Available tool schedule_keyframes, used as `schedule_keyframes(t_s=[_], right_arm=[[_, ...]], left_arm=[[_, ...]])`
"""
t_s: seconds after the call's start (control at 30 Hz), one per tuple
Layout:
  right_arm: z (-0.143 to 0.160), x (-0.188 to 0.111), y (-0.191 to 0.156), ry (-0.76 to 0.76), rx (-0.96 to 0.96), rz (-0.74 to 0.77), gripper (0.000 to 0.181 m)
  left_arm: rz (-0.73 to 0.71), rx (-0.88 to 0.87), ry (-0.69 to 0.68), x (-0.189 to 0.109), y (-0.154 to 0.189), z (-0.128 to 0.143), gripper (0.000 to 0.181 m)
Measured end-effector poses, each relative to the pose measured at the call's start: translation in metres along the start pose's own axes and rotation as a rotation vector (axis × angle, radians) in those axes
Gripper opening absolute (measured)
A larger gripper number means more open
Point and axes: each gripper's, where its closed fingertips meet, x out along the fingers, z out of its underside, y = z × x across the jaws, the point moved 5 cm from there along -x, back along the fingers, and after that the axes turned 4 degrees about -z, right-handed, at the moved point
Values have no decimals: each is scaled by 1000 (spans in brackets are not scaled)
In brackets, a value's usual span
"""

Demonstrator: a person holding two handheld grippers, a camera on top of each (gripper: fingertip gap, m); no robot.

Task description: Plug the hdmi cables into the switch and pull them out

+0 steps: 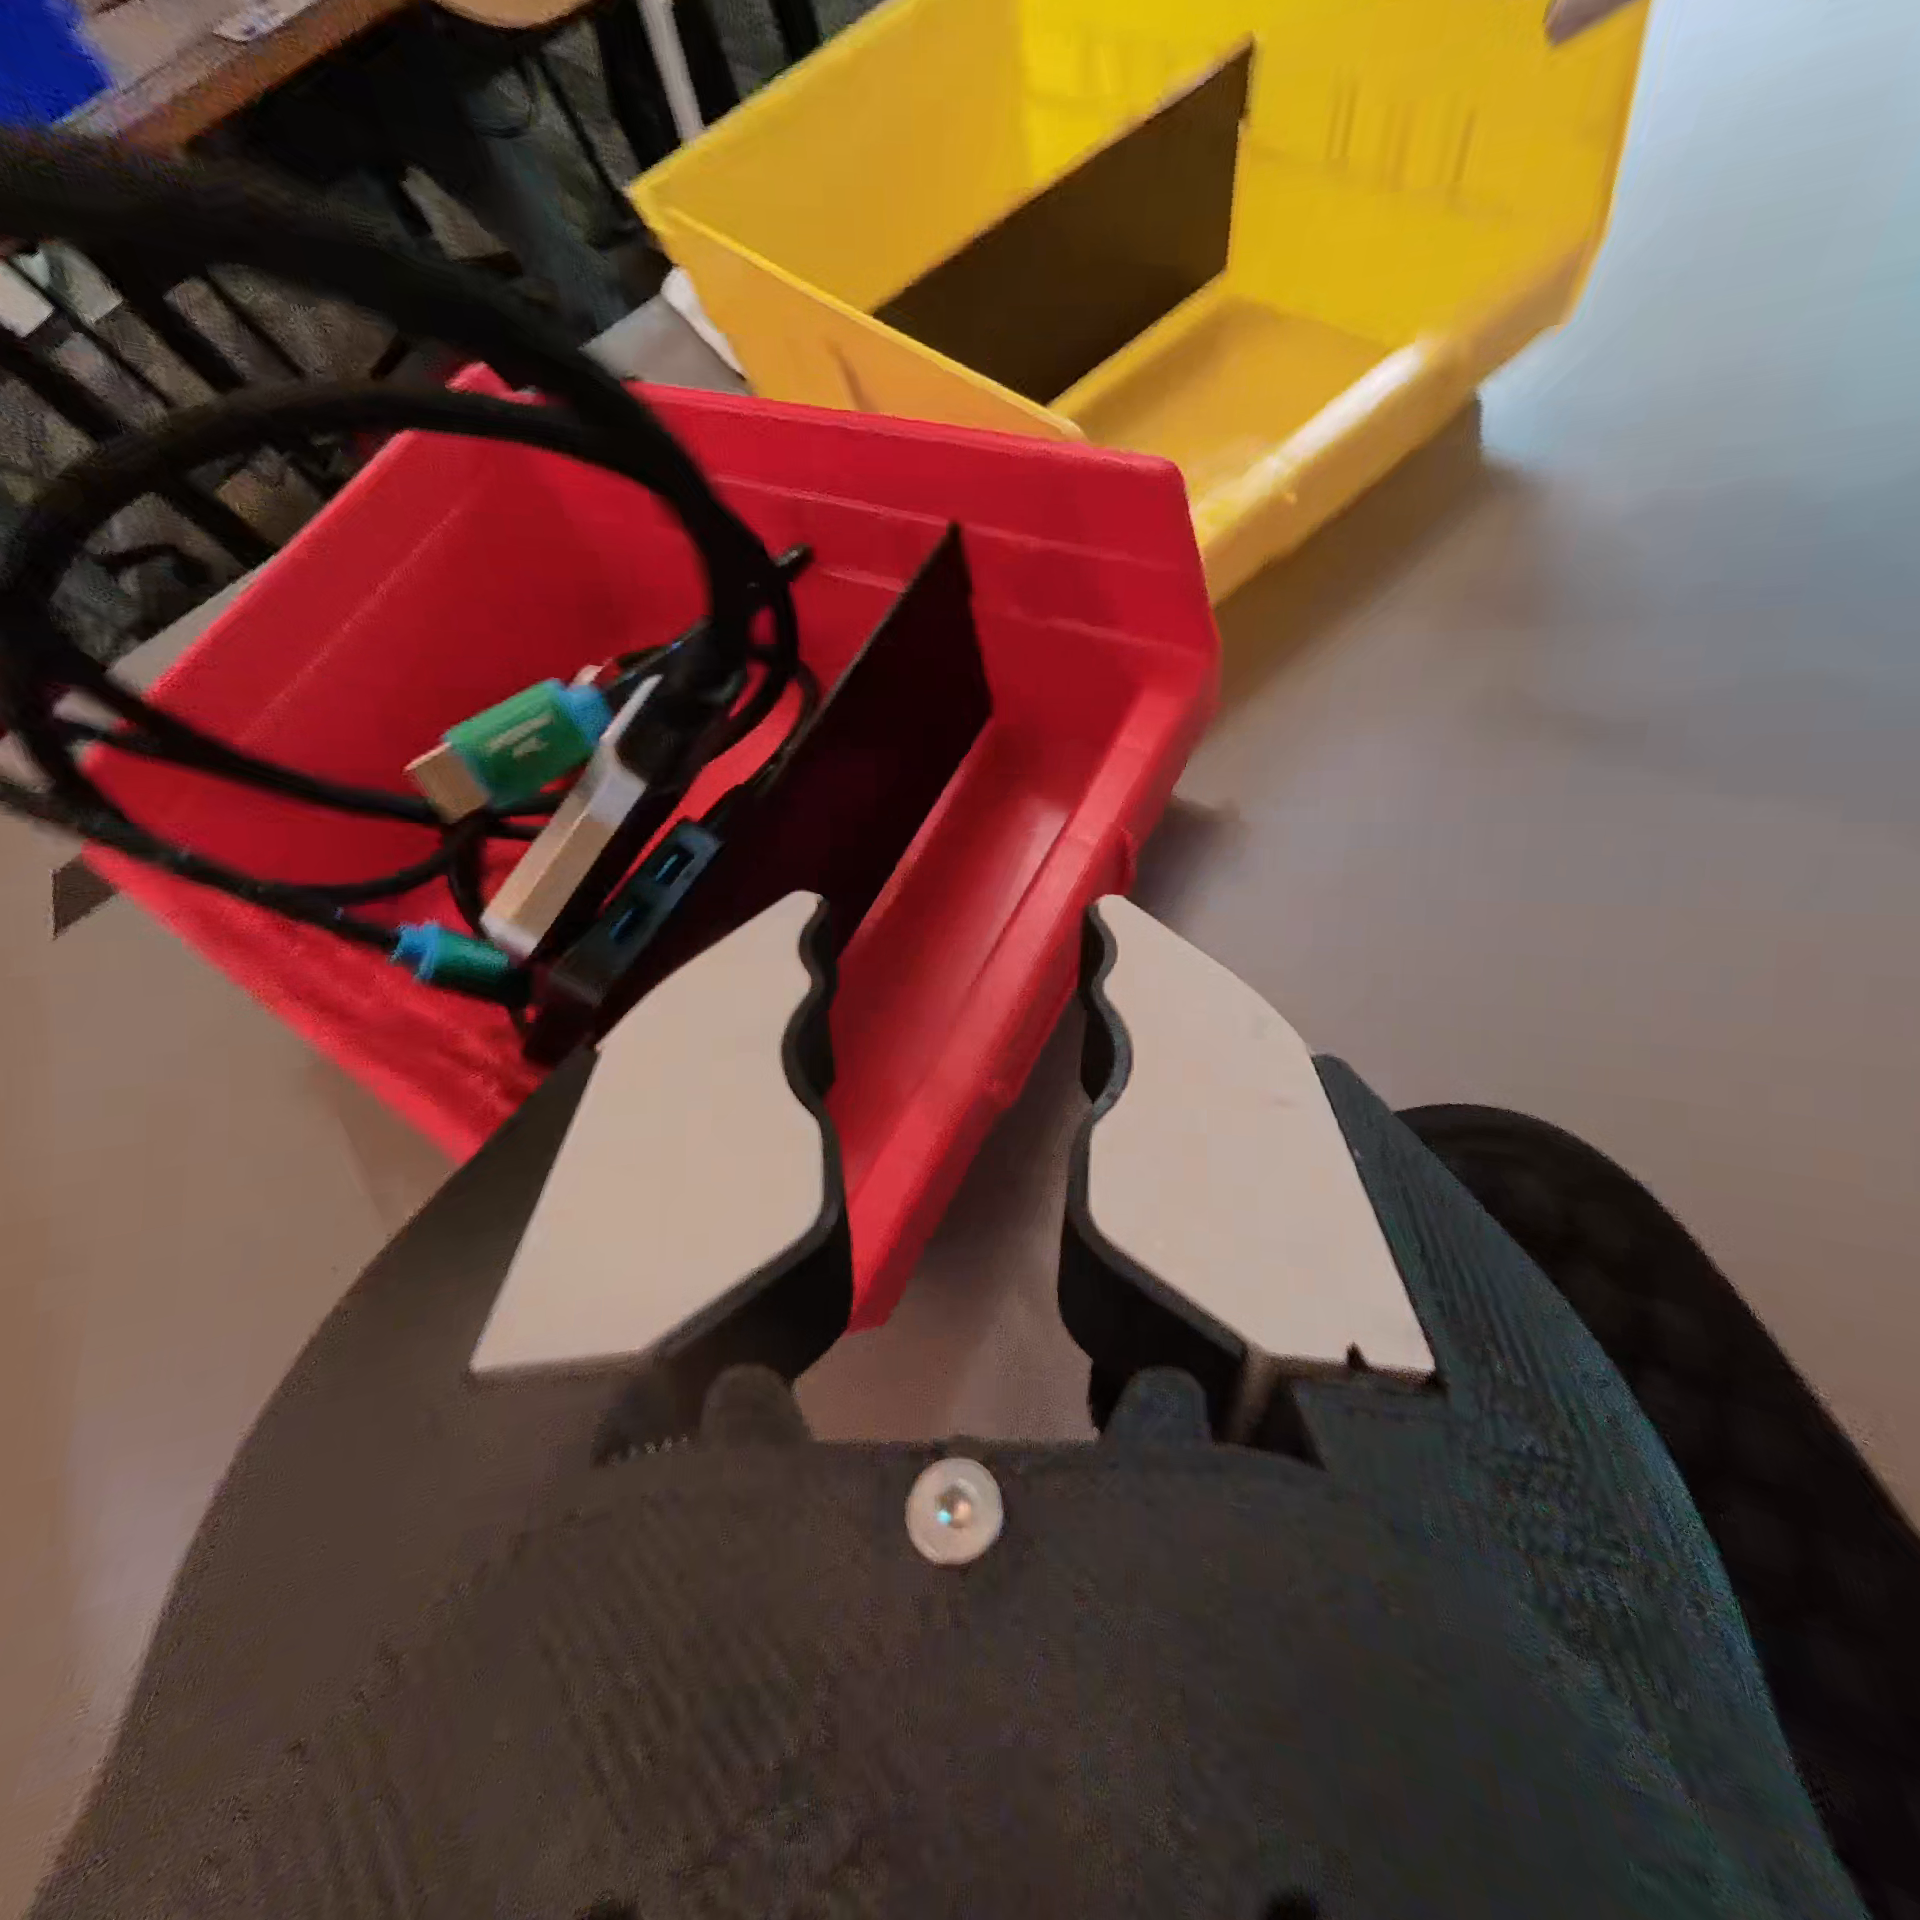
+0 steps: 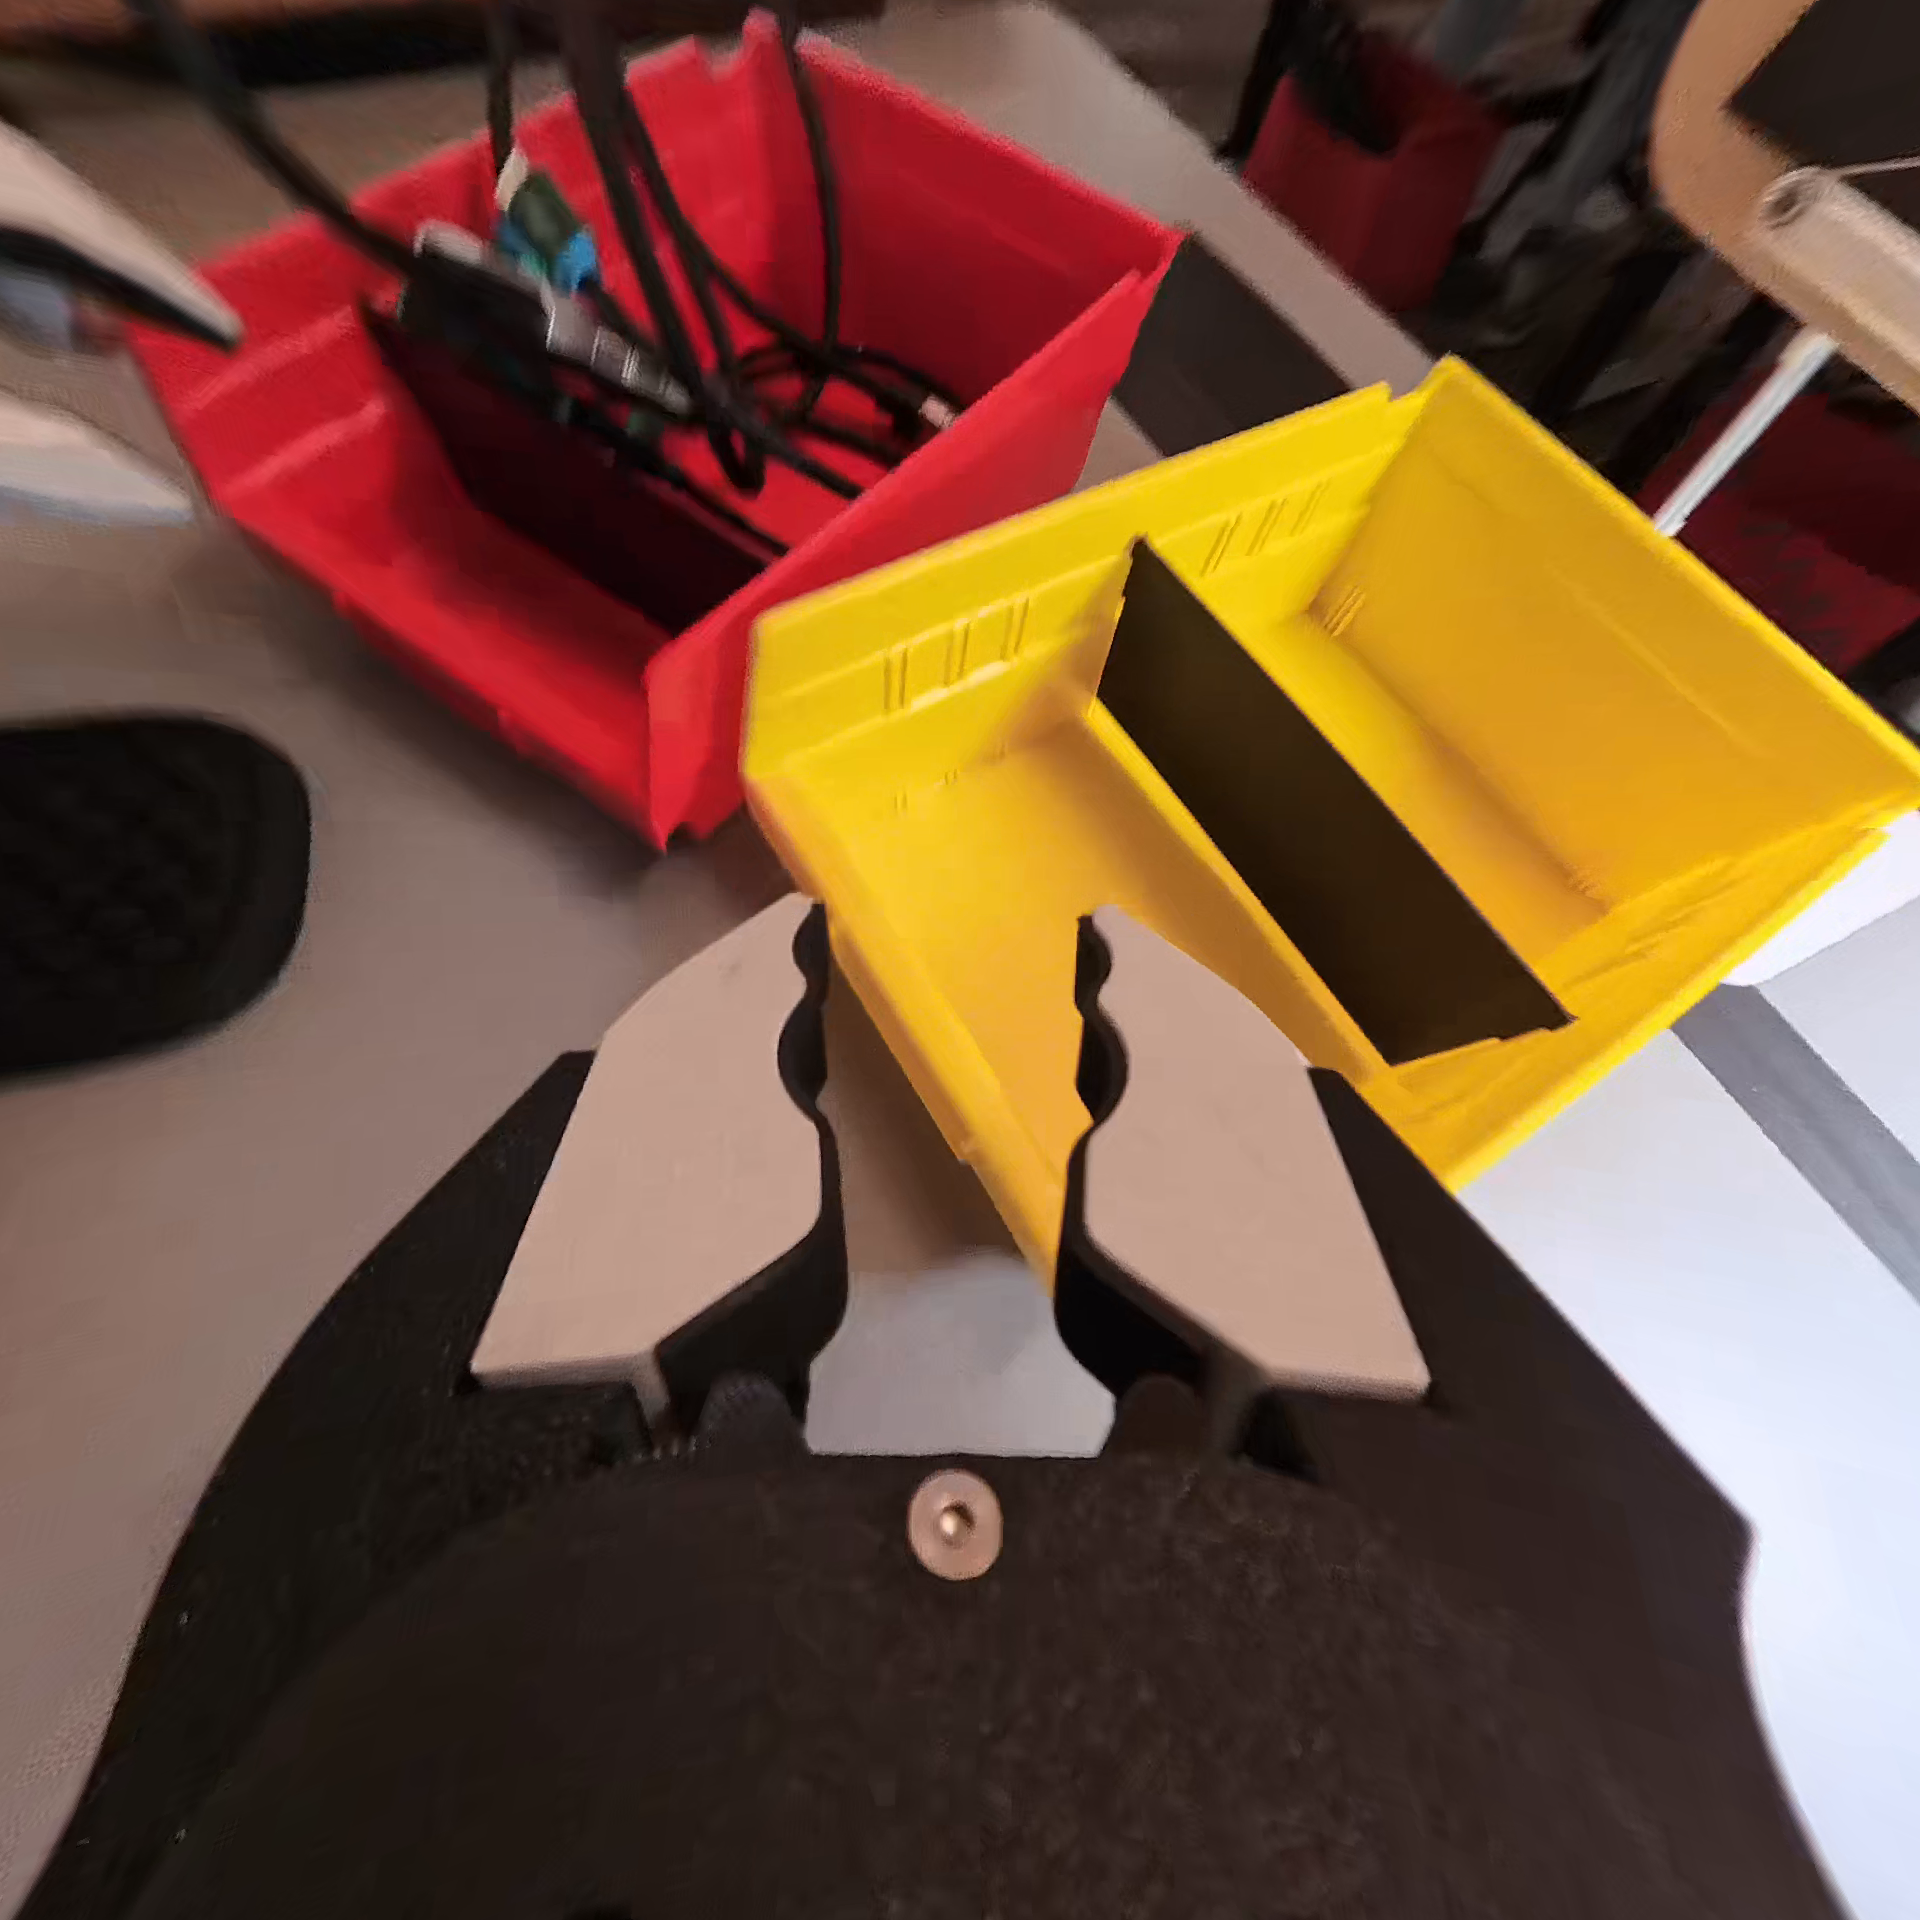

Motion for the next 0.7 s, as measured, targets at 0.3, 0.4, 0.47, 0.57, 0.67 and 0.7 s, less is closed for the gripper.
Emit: schedule_keyframes(t_s=[0.3, 0.4, 0.47, 0.57, 0.67, 0.7], right_arm=[[55, 1, 3, -96, -211, -28, 44], [48, 17, 3, -118, -287, -6, 44], [45, 35, -1, -198, -354, -7, 44], [51, 70, -14, -375, -480, 1, 47], [61, 96, -14, -482, -562, 65, 35], [64, 98, -15, -477, -545, 60, 30]], left_arm=[[91, 243, -235, 57, 7, 19, 52], [145, 288, -324, 70, 12, 23, 55], [185, 295, -377, 76, 16, 24, 51], [213, 298, -412, 82, 21, 23, 52], [228, 320, -455, 92, 34, 30, 51], [230, 320, -469, 96, 37, 33, 48]])
